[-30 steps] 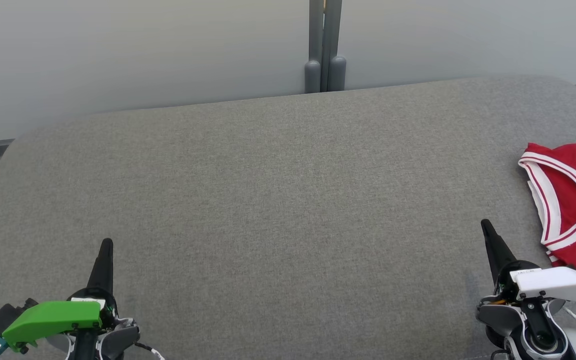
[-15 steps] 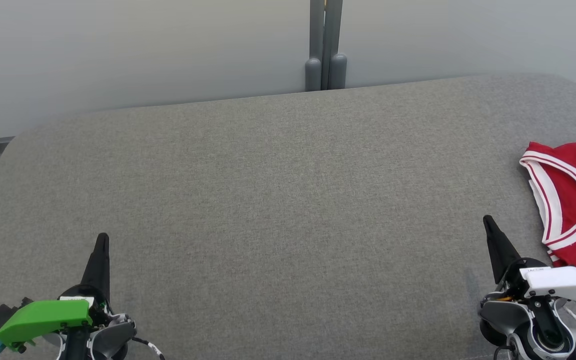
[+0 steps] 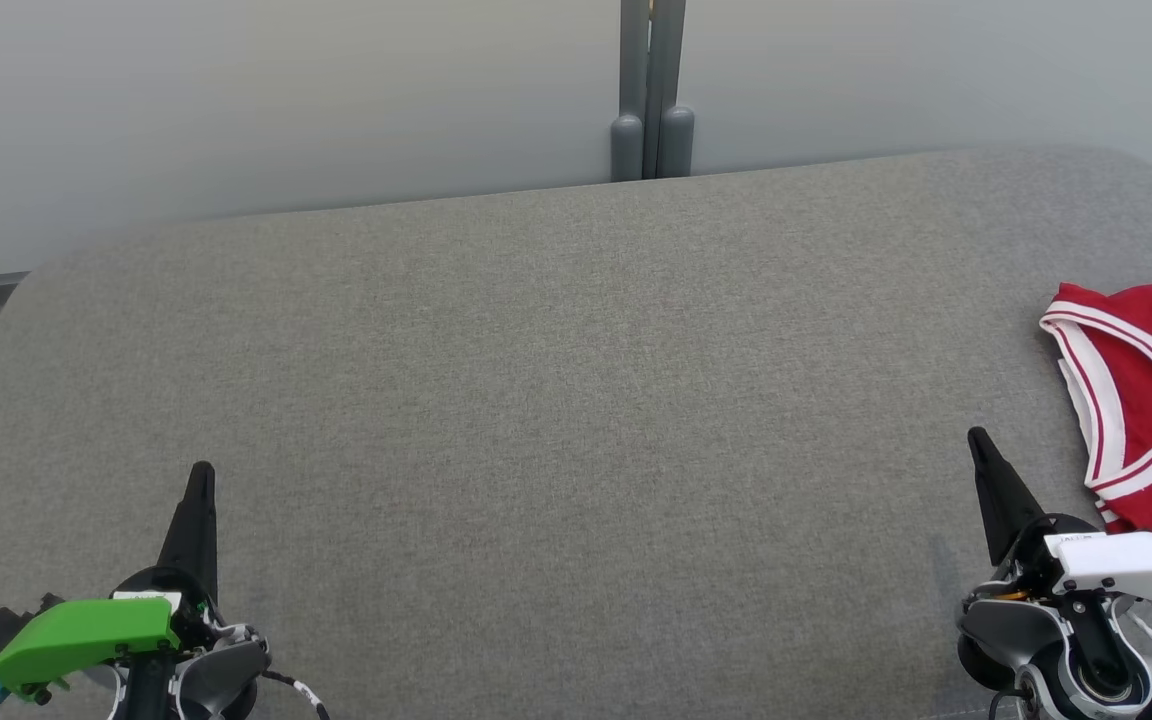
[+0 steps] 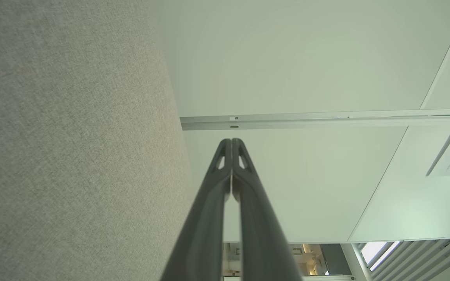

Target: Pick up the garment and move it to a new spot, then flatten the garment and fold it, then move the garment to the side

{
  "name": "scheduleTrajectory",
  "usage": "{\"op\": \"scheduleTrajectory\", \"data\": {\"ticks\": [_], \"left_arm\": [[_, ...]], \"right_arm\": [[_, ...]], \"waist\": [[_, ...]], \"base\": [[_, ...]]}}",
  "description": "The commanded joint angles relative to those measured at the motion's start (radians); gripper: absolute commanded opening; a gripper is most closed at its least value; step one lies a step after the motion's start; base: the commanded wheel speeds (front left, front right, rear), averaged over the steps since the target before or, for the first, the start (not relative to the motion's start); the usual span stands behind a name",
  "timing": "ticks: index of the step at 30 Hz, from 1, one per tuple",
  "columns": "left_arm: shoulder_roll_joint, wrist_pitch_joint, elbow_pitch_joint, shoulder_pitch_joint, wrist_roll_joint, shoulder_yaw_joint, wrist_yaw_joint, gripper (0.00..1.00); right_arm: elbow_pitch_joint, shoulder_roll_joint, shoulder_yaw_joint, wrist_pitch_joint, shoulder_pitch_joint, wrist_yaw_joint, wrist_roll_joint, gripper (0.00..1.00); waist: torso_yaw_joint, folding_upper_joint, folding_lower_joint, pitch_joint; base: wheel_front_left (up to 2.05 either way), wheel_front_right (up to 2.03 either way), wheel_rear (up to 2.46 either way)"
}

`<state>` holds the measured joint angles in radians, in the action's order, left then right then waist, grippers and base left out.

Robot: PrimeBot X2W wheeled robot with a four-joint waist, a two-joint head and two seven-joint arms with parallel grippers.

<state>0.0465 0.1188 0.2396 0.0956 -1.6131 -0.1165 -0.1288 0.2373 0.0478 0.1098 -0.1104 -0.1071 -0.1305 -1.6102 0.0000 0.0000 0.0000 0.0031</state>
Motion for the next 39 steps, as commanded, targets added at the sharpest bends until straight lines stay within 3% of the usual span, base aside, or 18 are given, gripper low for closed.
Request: {"op": "scheduleTrajectory", "data": {"ticks": [1,39], "left_arm": [[0.007,0.002,-0.002,0.015,-0.001,-0.003,-0.005,0.0],[0.007,0.002,-0.002,0.014,-0.001,-0.003,-0.005,0.0]], "right_arm": [[-0.004,0.004,0.002,-0.003,0.012,0.0,-0.007,0.0],[-0.004,0.005,0.002,-0.003,0.012,0.0,-0.007,0.0]], "waist": [[0.0,0.0,0.0,0.0],[0.0,0.0,0.0,0.0]], "base": [[0.0,0.0,0.0],[0.0,0.0,0.0]]}}
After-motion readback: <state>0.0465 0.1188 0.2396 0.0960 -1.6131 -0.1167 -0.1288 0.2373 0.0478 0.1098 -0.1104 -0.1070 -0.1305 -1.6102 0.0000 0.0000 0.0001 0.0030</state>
